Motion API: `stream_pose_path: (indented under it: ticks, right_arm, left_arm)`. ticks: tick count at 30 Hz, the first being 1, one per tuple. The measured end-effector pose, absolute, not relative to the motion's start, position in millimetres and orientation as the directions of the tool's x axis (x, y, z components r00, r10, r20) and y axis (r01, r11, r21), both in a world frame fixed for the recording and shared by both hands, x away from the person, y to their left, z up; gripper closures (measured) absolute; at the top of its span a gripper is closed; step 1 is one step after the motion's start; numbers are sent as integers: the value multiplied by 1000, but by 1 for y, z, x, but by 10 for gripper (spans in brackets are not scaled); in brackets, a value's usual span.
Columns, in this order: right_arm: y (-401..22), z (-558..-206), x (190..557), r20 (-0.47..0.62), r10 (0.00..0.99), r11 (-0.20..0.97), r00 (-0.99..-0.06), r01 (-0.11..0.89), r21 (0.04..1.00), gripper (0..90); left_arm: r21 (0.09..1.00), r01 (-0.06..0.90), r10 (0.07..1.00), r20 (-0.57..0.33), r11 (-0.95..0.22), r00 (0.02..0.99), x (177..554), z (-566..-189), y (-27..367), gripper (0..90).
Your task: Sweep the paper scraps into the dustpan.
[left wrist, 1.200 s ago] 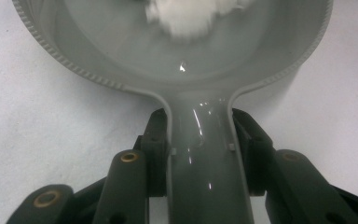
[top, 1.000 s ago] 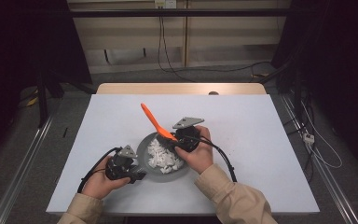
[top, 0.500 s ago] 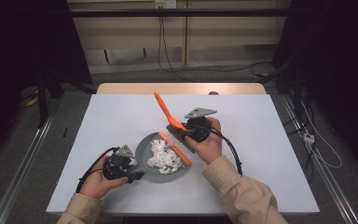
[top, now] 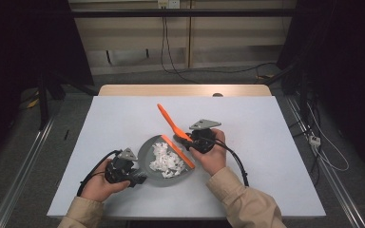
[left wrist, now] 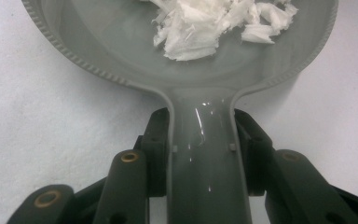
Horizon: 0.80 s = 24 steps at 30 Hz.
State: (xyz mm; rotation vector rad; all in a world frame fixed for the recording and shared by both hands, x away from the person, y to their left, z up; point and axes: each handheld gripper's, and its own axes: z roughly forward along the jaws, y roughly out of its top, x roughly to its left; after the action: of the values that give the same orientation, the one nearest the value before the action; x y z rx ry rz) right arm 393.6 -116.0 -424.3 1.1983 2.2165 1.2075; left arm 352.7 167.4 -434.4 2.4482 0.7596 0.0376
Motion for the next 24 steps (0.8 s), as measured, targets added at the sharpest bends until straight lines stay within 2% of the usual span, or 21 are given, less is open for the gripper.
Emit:
stream_pose_path:
  ticks: [3,5,7,8,11,24]
  right_arm:
    - [-108,-423,390,133,791,261,-597,525,810,707]
    - [-104,-420,388,116,787,271,-606,509,817,709]
    - [-104,-415,387,202,757,213,-622,526,823,715]
    - [-103,-413,387,208,748,208,-630,521,828,715]
    - [-100,-403,386,124,759,264,-639,476,839,715]
    - [-119,-405,402,131,798,236,-589,504,831,715]
  left_arm:
    - [532,518,539,-131,-670,832,351,-434,167,625]
    - [530,515,533,-135,-673,835,352,-434,168,625]
    - [532,518,537,-136,-669,833,352,-434,168,625]
    - [533,519,537,-136,-669,833,352,-434,168,625]
    - [534,519,538,-136,-667,832,351,-435,168,625]
    - [546,529,557,-132,-649,820,353,-435,169,624]
